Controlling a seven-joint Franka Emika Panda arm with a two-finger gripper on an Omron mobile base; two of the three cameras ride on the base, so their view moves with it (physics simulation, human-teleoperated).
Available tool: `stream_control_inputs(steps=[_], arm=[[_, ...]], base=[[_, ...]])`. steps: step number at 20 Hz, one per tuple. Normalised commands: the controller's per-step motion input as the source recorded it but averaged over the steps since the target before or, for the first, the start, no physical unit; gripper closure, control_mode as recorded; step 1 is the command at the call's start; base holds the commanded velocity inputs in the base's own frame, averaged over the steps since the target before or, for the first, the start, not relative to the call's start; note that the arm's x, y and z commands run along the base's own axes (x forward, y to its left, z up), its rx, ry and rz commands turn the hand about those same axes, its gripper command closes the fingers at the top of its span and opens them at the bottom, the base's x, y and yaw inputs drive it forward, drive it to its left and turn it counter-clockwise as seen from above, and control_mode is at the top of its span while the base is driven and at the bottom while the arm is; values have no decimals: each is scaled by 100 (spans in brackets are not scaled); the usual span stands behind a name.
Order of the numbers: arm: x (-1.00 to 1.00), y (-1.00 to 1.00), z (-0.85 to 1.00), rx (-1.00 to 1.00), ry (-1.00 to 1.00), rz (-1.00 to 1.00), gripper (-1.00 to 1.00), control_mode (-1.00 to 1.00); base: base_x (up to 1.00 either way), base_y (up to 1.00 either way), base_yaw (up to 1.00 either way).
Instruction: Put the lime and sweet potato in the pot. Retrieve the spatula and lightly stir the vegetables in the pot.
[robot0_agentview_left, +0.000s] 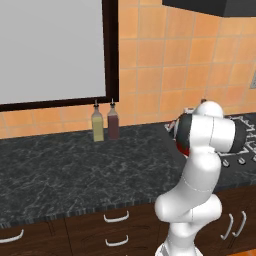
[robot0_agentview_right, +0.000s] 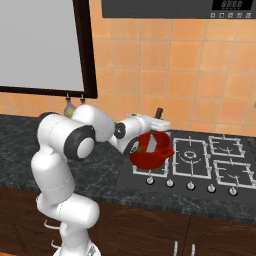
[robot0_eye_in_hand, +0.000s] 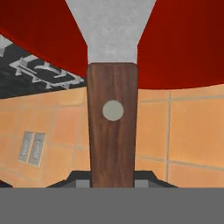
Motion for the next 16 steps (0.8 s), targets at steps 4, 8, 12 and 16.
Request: stream_control_inputs(steps=[4, 8, 12, 16], arm=[[13, 48, -29, 0, -15, -25, 100, -100], [35, 32, -75, -10, -17, -23, 100, -100], [50, 3, -97, -12, -19, -22, 100, -100], [48, 12, -100, -14, -24, -19, 100, -100]], base=[[0, 0, 0], [0, 0, 0], [0, 0, 0], [0, 0, 0]])
